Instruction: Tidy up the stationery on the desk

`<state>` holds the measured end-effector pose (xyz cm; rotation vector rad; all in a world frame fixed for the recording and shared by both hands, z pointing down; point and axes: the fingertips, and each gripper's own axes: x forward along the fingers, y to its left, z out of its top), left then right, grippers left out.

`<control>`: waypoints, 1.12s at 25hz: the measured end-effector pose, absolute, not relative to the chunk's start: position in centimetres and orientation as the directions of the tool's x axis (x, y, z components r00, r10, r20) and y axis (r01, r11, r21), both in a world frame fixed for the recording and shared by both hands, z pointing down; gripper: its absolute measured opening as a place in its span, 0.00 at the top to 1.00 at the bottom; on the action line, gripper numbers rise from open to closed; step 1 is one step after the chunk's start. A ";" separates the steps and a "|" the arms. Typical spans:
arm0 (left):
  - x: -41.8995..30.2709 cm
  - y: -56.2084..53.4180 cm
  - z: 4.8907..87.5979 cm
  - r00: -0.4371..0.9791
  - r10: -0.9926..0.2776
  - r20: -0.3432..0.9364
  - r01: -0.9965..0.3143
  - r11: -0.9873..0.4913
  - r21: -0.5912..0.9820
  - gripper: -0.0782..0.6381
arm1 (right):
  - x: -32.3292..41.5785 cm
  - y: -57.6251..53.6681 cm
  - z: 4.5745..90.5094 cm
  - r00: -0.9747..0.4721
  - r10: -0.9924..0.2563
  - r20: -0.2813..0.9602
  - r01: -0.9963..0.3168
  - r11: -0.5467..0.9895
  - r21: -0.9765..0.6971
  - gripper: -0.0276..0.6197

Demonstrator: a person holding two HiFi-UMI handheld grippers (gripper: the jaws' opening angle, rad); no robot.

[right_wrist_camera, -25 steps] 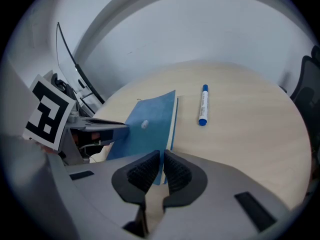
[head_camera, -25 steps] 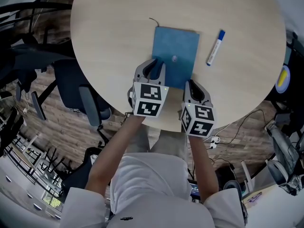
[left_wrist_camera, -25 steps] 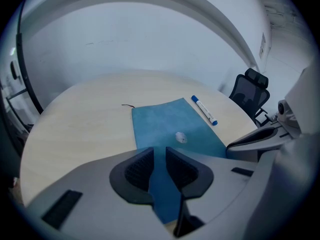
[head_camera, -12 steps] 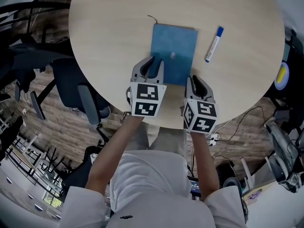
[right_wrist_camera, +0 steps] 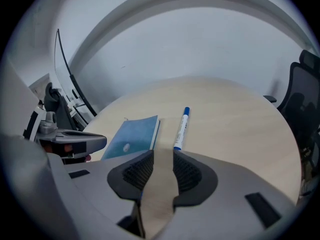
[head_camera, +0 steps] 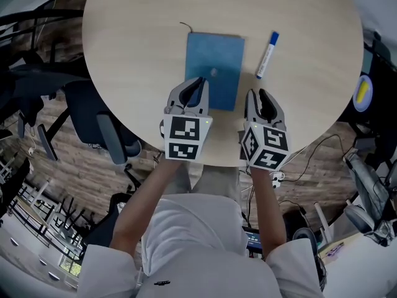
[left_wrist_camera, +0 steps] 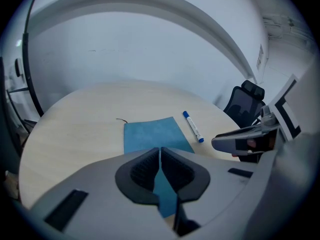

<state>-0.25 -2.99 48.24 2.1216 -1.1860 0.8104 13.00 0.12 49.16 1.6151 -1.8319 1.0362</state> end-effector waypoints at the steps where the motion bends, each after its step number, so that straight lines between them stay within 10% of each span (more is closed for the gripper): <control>1: 0.1 -3.1 48.1 0.427 -0.530 0.733 -0.875 -0.447 0.186 0.85 | 13.2 -0.2 49.2 -0.185 -0.611 0.769 -0.975 0.012 -0.224 0.75; 28: 1.8 -4.7 48.8 0.426 -0.512 0.746 -0.878 -0.433 0.205 0.85 | 16.4 -4.7 53.2 -0.066 -0.563 0.824 -0.994 -0.036 -0.104 0.81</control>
